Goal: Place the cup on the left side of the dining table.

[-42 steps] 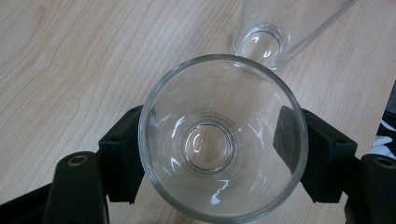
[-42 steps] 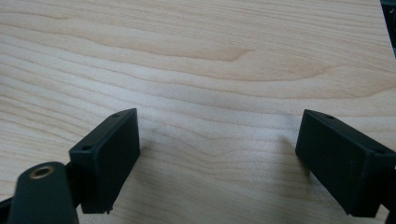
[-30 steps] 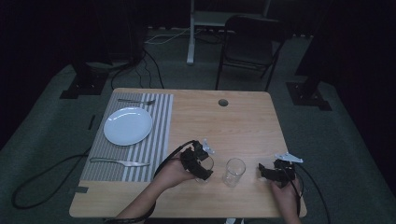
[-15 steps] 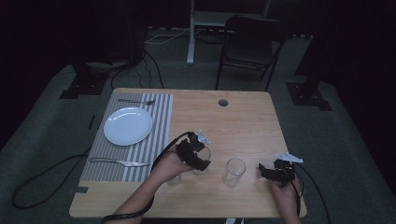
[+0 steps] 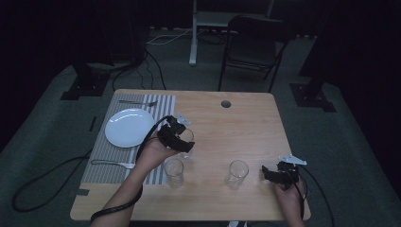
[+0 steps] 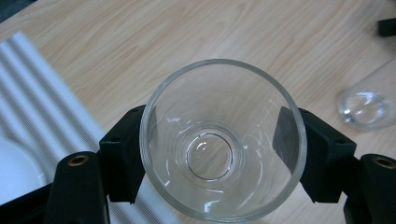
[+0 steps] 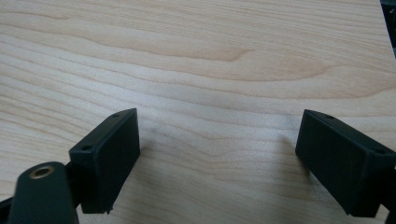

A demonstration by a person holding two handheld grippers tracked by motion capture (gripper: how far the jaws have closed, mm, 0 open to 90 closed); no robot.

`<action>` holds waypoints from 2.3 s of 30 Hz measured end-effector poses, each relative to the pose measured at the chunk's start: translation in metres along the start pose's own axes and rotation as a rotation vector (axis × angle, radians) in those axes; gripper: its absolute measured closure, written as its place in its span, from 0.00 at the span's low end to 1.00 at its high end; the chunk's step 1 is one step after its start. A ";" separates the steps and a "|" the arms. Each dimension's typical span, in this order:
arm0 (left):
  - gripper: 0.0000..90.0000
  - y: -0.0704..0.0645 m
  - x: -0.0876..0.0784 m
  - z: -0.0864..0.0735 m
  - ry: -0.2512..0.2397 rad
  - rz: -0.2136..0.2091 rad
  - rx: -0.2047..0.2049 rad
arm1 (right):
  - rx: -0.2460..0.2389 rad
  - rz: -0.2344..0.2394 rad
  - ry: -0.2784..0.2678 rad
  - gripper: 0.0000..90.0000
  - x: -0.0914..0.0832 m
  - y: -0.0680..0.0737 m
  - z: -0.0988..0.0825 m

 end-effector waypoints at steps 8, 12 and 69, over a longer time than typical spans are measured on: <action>0.32 0.033 -0.004 -0.018 0.011 0.061 -0.077 | 0.001 0.000 0.001 0.15 0.000 0.000 0.000; 0.32 0.048 -0.004 -0.029 0.019 0.091 -0.108 | 0.004 -0.002 0.001 0.15 0.000 0.000 0.000; 0.00 0.119 0.000 -0.115 -0.120 0.181 -0.400 | 0.003 -0.002 0.001 0.15 0.000 0.000 0.000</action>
Point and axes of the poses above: each handheld gripper's, and its own axes: x roughly forward along the jaws, z roughly out of its top, y roughly to its left, the point moved 3 cm from there along x, roughly forward along the jaws, and after that the axes turned 7 degrees about -x, right-handed, at the moved point
